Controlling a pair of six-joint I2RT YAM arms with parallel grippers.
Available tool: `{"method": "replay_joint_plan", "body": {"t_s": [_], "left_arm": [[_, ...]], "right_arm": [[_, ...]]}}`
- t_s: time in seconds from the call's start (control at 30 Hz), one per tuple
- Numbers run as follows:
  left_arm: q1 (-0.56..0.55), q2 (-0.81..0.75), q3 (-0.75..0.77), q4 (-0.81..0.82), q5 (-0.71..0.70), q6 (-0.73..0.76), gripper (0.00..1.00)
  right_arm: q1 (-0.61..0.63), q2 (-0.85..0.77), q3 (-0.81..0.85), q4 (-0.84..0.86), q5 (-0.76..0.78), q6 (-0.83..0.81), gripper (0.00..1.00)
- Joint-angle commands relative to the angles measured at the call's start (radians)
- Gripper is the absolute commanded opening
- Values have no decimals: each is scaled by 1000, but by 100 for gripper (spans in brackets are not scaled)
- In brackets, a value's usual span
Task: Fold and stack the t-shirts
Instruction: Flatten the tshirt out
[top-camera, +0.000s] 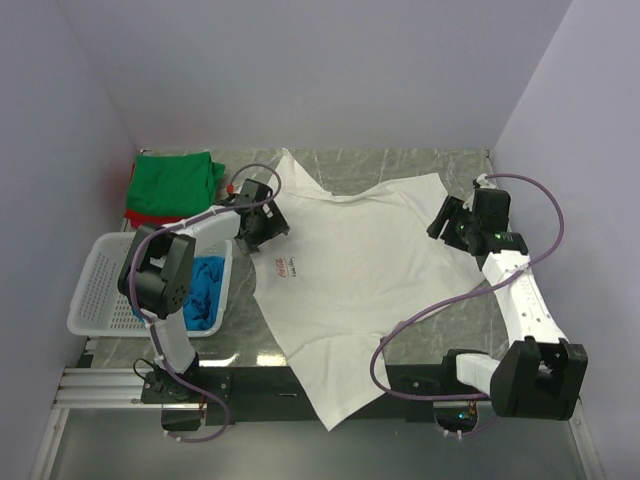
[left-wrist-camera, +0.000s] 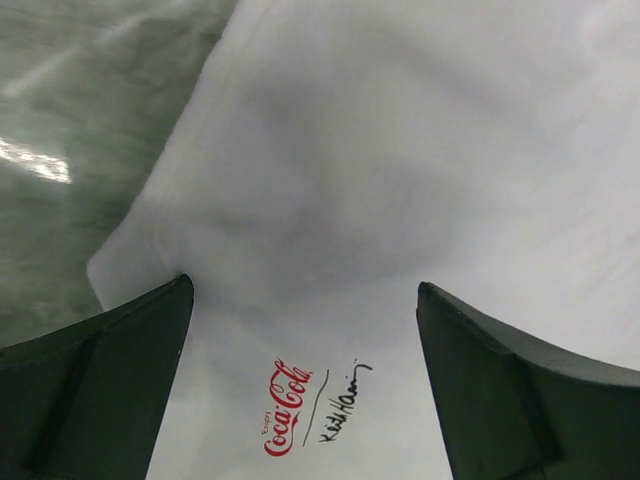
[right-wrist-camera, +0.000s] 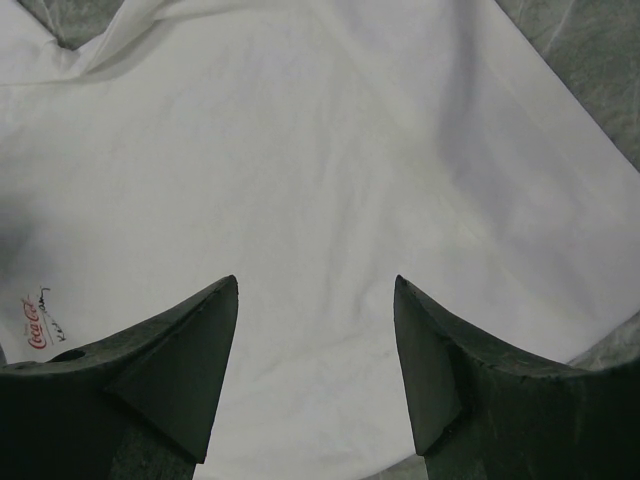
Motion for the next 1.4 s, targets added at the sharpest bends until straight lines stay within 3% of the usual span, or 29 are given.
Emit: {"method": "replay_joint_plan", "body": {"t_s": [0.0,0.3,0.53,0.93,1.37], "left_arm": [[26,-59,-15,-45,-61,18,99],[48,-98,68,-98,-96,50,99],[-52,-61,243,-117,-14,25,99],[-124,157,344,-75,172,7,99],[-117,307,498,-124,223,36,99]], "right_arm": [[0,6,-17,35,-14,18,70],[-52,105,17,69,24,7,70],[-118,250,94,72,68,42,69],[-233,415,117,81,88,88,67],[-247,531,111,-22,113,114,66]]}}
